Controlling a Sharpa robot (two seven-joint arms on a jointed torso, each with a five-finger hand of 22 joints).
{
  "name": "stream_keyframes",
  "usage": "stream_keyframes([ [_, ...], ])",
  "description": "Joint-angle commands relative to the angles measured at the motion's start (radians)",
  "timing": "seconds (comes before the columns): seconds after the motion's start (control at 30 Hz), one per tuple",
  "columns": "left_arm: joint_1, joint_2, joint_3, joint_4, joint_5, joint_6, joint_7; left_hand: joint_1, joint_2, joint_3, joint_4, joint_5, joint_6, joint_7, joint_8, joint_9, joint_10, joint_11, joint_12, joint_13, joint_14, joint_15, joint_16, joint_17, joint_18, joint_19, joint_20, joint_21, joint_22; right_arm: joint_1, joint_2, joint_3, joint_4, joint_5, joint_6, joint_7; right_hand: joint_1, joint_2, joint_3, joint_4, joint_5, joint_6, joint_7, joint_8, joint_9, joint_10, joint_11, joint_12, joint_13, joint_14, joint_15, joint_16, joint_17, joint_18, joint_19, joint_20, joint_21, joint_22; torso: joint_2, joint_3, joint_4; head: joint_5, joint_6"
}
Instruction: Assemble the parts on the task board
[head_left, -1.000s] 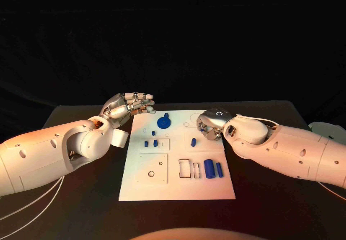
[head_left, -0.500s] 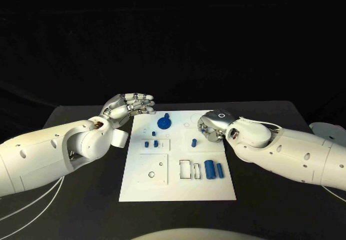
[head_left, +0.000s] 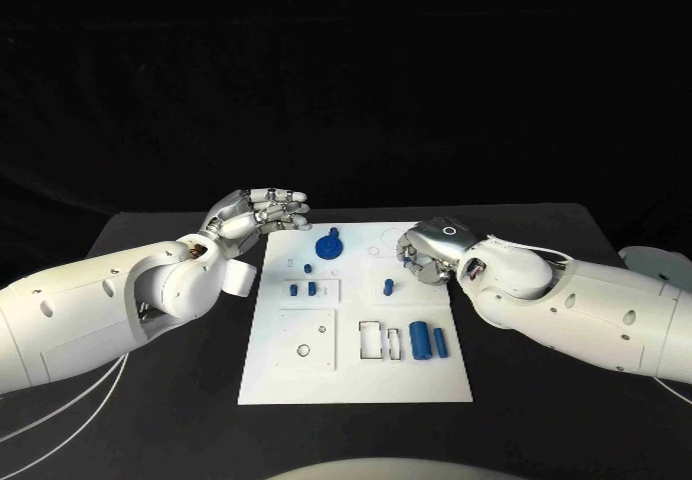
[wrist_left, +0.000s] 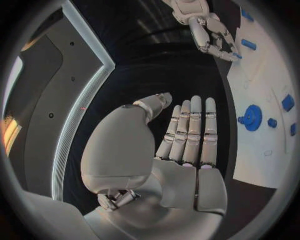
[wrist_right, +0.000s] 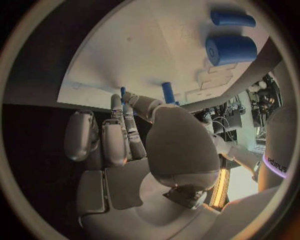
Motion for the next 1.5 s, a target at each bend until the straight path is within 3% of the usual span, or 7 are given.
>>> stream_keyframes([
  [0.03, 0.001, 0.001, 0.001, 0.0, -0.003, 0.011, 0.001, 0.007, 0.001, -0.001, -0.006, -0.002, -0.008, 0.01, -0.005, -0.001, -0.006, -0.002, -0.006, 0.002, -0.001, 0.008, -0.006, 0.001, 0.009, 0.005, 0.002, -0.006, -0.002, 0.003, -0.009, 0.002, 0.021, 0.008, -0.031, 0.009, -0.006, 0.004, -0.005, 0.0, -0.003, 0.006, -0.002, 0.004, 0.003, 0.028, -0.026, 0.002, -0.001, 0.017, -0.008, 0.002, 0.001, -0.015, 0.008, 0.002, 0.002, 0.082, 0.0, -0.0005, -0.0008, 0.0, 0.002],
  [0.3, 0.001, 0.002, 0.001, -0.002, -0.003, 0.012, 0.001, 0.007, 0.002, -0.002, -0.007, -0.001, -0.01, 0.011, -0.006, -0.001, -0.008, 0.0, -0.007, 0.002, -0.002, 0.009, -0.007, 0.002, 0.009, 0.005, 0.002, -0.008, -0.003, 0.005, -0.036, 0.008, 0.087, 0.018, -0.07, 0.009, -0.008, 0.002, -0.007, 0.001, -0.003, 0.007, -0.002, 0.005, 0.004, 0.029, -0.026, 0.001, -0.001, 0.017, -0.008, 0.002, 0.001, -0.015, 0.008, 0.002, 0.004, 0.084, 0.001, -0.0005, 0.0024, 0.005, 0.004],
  [0.63, 0.001, 0.005, 0.001, -0.004, -0.003, 0.013, 0.001, 0.007, 0.002, -0.002, -0.007, -0.001, -0.01, 0.011, -0.006, -0.001, -0.008, 0.0, -0.007, 0.002, -0.002, 0.009, -0.007, 0.002, 0.009, 0.005, 0.002, -0.008, -0.003, 0.004, -0.045, 0.017, 0.202, 0.038, -0.101, 0.015, -0.009, 0.001, -0.007, 0.001, -0.003, 0.007, -0.002, 0.005, 0.004, 0.029, -0.026, 0.0, -0.001, 0.017, -0.008, 0.002, 0.0, -0.015, 0.009, 0.002, 0.005, 0.085, 0.001, -0.0002, 0.0013, 0.033, 0.002],
  [0.9, 0.001, 0.014, 0.001, -0.008, -0.003, 0.015, 0.001, 0.007, 0.002, -0.002, -0.007, -0.001, -0.01, 0.011, -0.006, -0.001, -0.008, 0.0, -0.007, 0.002, -0.002, 0.009, -0.007, 0.002, 0.009, 0.005, 0.002, -0.008, -0.003, -0.007, 0.003, 0.018, 0.241, 0.054, -0.1, 0.028, -0.009, 0.001, -0.008, 0.001, -0.002, 0.006, -0.002, 0.005, 0.005, 0.028, -0.026, 0.0, -0.002, 0.017, -0.008, 0.002, 0.0, -0.015, 0.009, 0.002, 0.005, 0.084, 0.0, -0.0018, 0.003, 0.085, -0.016],
  [1.13, 0.001, 0.029, 0.001, -0.018, -0.003, 0.015, 0.002, 0.007, 0.002, -0.002, -0.007, -0.001, -0.011, 0.013, -0.007, -0.001, -0.01, 0.0, -0.007, 0.002, -0.003, 0.009, -0.008, 0.003, 0.009, 0.006, 0.002, -0.01, -0.004, -0.044, 0.062, 0.012, 0.218, 0.069, -0.111, 0.05, -0.007, 0.002, -0.007, 0.0, 0.001, 0.004, -0.002, 0.004, 0.005, 0.028, -0.026, -0.002, -0.002, 0.018, -0.008, 0.003, 0.002, -0.015, 0.01, 0.001, 0.006, 0.085, -0.001, 0.001, 0.0031, 0.166, -0.043],
  [1.37, 0.001, 0.043, 0.001, -0.028, -0.003, 0.014, 0.0, 0.007, 0.003, -0.002, -0.007, -0.001, -0.011, 0.013, -0.007, -0.001, -0.01, 0.001, -0.006, 0.002, -0.003, 0.01, -0.008, 0.003, 0.009, 0.006, 0.002, -0.011, -0.004, -0.078, 0.102, 0.006, 0.186, 0.076, -0.113, 0.067, -0.007, 0.002, -0.008, -0.001, 0.003, 0.002, -0.001, 0.003, 0.006, 0.027, -0.026, -0.005, -0.003, 0.018, -0.008, 0.003, 0.002, -0.015, 0.01, 0.001, 0.006, 0.086, -0.001, -0.0005, 0.0026, 0.214, -0.065],
  [1.5, 0.001, 0.05, 0.001, -0.032, -0.003, 0.014, -0.001, 0.007, 0.003, -0.002, -0.007, -0.001, -0.011, 0.013, -0.007, -0.001, -0.01, 0.001, -0.006, 0.002, -0.003, 0.01, -0.008, 0.003, 0.009, 0.006, 0.002, -0.011, -0.004, -0.092, 0.119, 0.001, 0.169, 0.077, -0.109, 0.071, -0.008, 0.001, -0.009, -0.001, 0.002, 0.002, -0.001, 0.003, 0.006, 0.027, -0.025, -0.005, -0.003, 0.018, -0.008, 0.003, 0.001, -0.015, 0.009, 0.001, 0.005, 0.086, -0.001, -0.0005, 0.0008, 0.226, -0.068],
])
